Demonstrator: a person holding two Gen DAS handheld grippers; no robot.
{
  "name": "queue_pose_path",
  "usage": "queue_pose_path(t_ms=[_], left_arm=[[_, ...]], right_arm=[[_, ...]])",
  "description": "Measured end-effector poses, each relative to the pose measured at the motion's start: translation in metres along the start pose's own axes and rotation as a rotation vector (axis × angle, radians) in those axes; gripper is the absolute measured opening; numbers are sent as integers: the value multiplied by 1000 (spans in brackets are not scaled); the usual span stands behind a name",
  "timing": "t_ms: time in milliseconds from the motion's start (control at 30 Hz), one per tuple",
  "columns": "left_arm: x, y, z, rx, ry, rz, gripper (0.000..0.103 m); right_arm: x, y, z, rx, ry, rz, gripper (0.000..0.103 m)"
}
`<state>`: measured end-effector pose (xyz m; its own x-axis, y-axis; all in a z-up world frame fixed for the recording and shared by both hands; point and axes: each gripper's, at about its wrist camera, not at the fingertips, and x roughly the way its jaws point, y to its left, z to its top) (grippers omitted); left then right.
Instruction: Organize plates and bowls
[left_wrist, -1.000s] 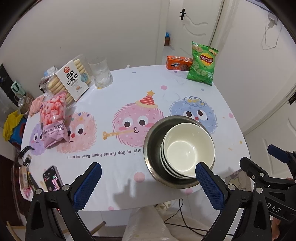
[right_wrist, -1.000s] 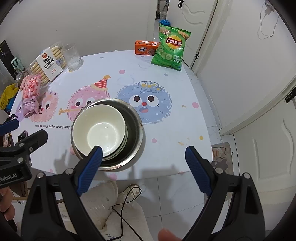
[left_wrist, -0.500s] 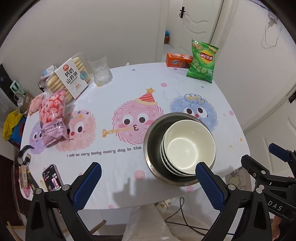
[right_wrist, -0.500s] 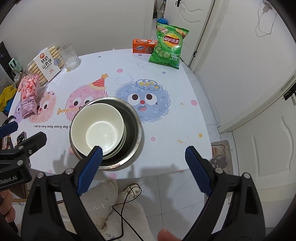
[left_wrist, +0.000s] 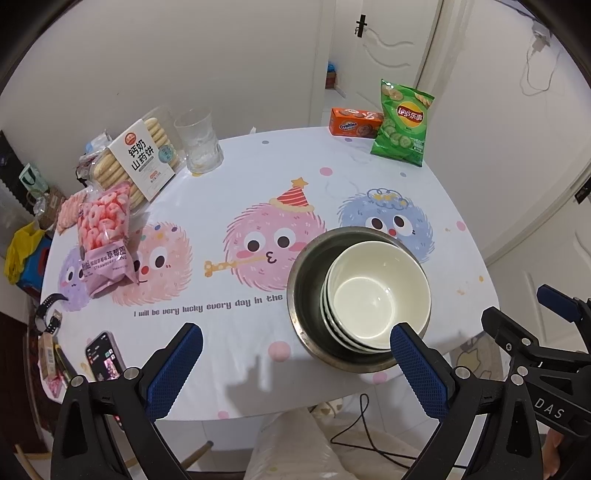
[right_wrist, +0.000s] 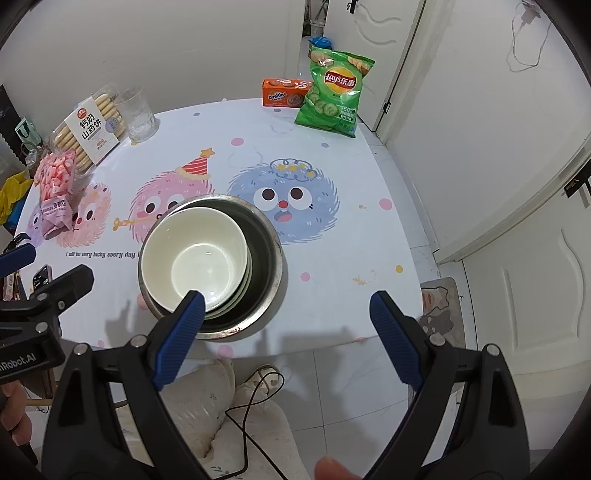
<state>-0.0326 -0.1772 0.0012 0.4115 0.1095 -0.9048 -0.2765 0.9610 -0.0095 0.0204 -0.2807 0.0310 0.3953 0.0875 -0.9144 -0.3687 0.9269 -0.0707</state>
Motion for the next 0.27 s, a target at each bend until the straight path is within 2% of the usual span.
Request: queue_pose_path(t_ms=[267], left_arm=[[-4, 0, 1, 7, -19, -9, 103]], right_arm=[[-2, 0, 1, 1, -3, -2, 91]])
